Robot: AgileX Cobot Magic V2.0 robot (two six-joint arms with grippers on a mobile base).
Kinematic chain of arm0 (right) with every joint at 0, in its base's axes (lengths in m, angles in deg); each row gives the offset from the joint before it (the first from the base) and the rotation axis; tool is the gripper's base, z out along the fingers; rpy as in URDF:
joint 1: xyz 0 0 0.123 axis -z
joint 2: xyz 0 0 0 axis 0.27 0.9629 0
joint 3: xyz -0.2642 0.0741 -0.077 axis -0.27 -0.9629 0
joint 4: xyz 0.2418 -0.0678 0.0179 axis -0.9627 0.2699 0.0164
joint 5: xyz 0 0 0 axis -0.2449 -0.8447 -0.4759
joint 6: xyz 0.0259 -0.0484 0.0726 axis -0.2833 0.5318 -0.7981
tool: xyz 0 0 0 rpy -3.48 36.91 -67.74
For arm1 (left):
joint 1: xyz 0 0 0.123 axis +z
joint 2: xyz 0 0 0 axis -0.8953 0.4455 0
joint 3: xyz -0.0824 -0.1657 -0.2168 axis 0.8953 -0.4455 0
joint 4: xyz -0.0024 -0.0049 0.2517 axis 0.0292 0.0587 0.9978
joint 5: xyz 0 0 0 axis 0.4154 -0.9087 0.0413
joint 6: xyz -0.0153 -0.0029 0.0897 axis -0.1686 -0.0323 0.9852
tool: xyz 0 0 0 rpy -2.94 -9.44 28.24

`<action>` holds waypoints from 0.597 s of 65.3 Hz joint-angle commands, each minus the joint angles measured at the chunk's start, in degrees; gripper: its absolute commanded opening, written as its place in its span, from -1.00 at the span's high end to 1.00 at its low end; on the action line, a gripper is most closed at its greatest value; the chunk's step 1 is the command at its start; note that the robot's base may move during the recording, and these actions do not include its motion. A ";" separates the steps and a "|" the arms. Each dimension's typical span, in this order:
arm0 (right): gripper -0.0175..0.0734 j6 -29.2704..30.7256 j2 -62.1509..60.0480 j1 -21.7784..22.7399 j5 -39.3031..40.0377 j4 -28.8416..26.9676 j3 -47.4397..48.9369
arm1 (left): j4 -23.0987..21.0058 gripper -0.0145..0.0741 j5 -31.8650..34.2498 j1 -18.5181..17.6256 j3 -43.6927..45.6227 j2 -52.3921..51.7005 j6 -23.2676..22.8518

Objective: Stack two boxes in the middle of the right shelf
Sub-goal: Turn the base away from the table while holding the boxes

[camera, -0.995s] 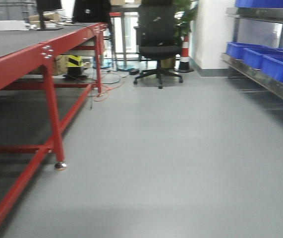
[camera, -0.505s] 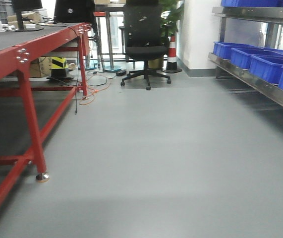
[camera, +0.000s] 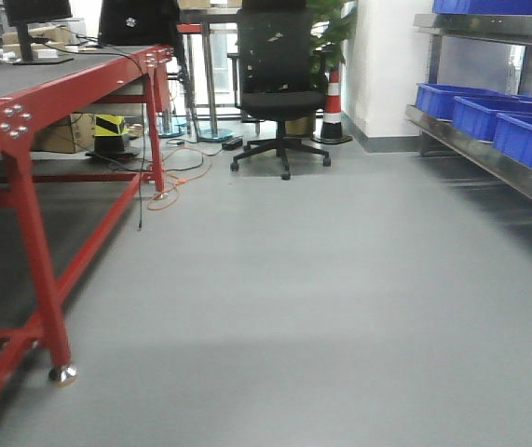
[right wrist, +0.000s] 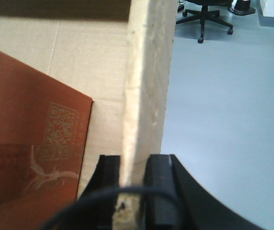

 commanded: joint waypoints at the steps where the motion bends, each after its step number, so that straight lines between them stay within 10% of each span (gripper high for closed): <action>1: 0.95 0.32 -0.55 0.71 4.82 2.81 0.63 | 1.22 0.92 1.05 0.48 0.72 -0.81 0.41; 39: 0.95 0.32 -0.55 0.71 4.82 2.81 0.63 | 2.55 0.92 1.05 0.48 0.72 -0.81 0.41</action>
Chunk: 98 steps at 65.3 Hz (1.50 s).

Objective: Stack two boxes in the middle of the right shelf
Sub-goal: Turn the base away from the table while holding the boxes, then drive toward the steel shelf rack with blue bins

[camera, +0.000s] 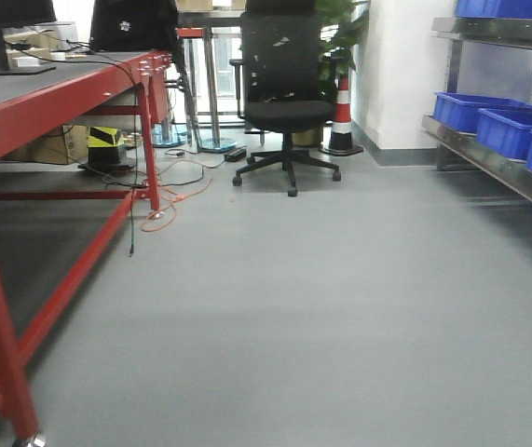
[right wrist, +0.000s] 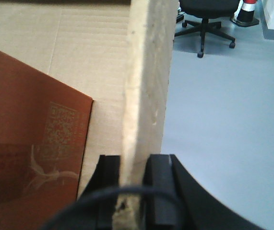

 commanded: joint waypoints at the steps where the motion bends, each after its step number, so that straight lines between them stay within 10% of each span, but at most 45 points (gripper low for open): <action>1: 0.95 0.32 -0.55 0.71 4.71 2.81 0.63 | 2.30 0.92 1.05 0.48 0.72 -0.81 0.41; 98: 0.95 0.32 -0.55 0.71 4.81 2.81 0.63 | 2.30 0.92 1.05 0.48 0.72 -0.81 0.41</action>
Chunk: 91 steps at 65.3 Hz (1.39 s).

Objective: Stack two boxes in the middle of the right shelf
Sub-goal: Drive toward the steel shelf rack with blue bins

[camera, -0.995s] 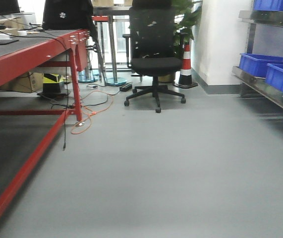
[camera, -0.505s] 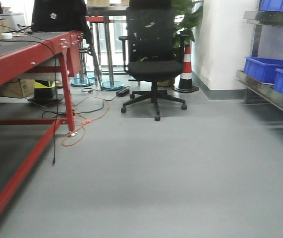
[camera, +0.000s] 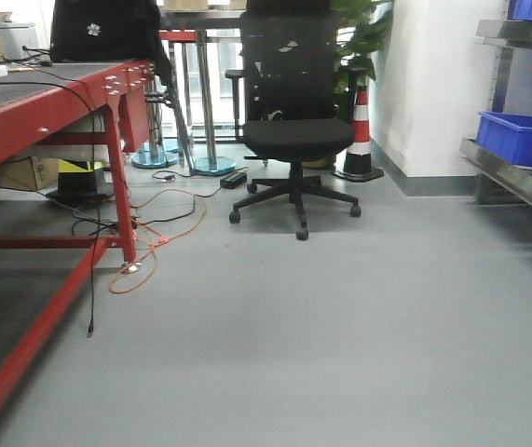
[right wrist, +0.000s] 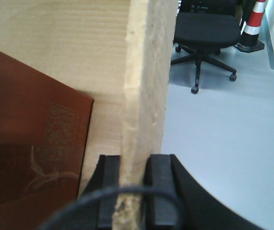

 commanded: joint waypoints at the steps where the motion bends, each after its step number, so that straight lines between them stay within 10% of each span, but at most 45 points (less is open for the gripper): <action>1: 0.95 0.32 -0.55 0.71 4.59 2.81 0.63 | 2.05 0.92 1.05 0.48 0.72 -0.81 0.41; 91: 0.95 0.32 -0.55 0.71 4.59 2.81 0.63 | 2.05 0.92 1.05 0.48 0.72 -0.81 0.41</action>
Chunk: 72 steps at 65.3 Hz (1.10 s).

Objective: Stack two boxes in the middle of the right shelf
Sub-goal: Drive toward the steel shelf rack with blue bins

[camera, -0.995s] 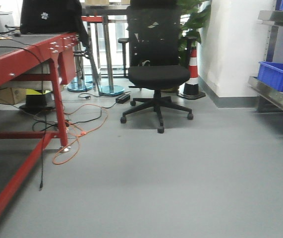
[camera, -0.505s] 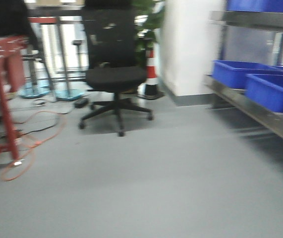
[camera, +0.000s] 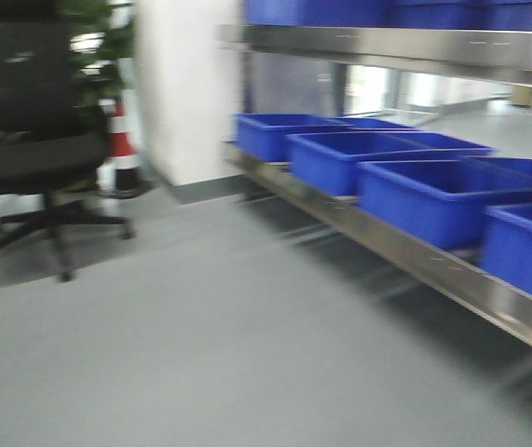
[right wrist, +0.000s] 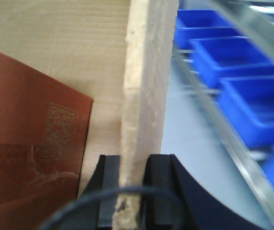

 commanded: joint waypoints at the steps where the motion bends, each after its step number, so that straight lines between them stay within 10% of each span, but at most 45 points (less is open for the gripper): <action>1: 0.95 0.32 -0.76 0.76 4.47 2.90 0.63 | 1.82 0.92 1.05 0.48 0.72 -0.81 0.41; 72: 0.95 0.32 -0.76 0.76 4.47 2.90 0.63 | 1.82 0.92 1.05 0.48 0.72 -0.81 0.41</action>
